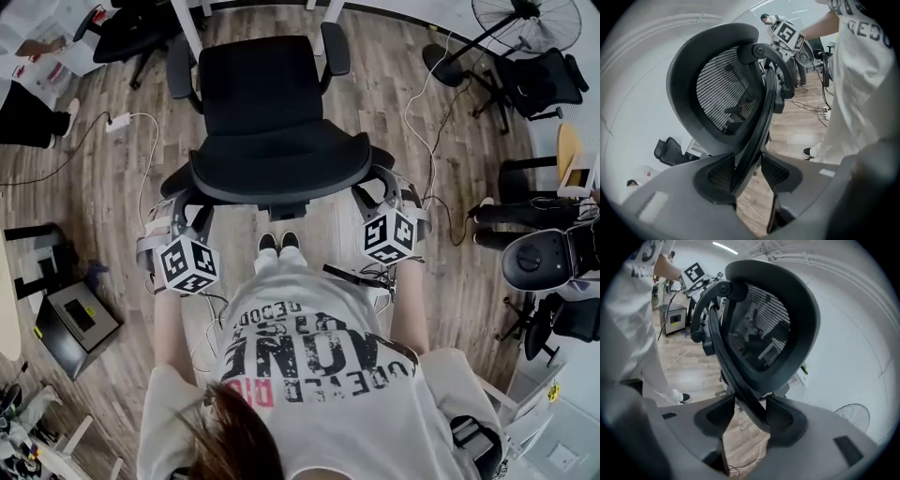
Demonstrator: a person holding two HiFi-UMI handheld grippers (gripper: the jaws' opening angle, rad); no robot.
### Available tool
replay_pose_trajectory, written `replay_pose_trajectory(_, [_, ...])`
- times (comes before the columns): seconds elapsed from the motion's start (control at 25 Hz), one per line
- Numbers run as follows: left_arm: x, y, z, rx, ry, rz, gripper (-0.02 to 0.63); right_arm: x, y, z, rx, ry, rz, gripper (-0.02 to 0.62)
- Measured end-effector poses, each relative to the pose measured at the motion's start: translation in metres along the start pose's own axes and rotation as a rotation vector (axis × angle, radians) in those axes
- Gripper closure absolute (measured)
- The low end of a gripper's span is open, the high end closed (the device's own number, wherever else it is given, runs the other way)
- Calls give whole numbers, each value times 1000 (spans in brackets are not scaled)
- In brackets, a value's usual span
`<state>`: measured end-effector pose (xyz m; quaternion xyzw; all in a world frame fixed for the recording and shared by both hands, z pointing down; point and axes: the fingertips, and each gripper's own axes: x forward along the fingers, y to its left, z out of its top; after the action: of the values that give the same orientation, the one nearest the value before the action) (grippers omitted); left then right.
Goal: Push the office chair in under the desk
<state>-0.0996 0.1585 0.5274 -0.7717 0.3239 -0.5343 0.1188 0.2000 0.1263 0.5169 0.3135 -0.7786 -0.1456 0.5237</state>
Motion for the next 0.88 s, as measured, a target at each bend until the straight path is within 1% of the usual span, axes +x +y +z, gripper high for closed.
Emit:
replay_pose_trajectory(0.08, [0,0,0,-1,-9,11,420,1,0,-1,-18,11,-10,403])
replay_pose_trajectory(0.28, [3,1,-2,4,-22,20,419,0,2,0,11,16,-36,405])
replay_pose_trajectory(0.56, [6,10,-24,7,-51,45,409,1,15,17,19,-8,-55,405])
replay_pose_trajectory(0.68, [8,15,-25,18,-65,48,410,3,13,20,36,26,-69,405])
replay_pose_trajectory(0.8, [12,23,-27,31,-81,40,410,10,11,24,55,85,-64,405])
replay_pose_trajectory(0.88, [12,24,-29,37,-93,39,410,10,13,27,67,108,-64,405])
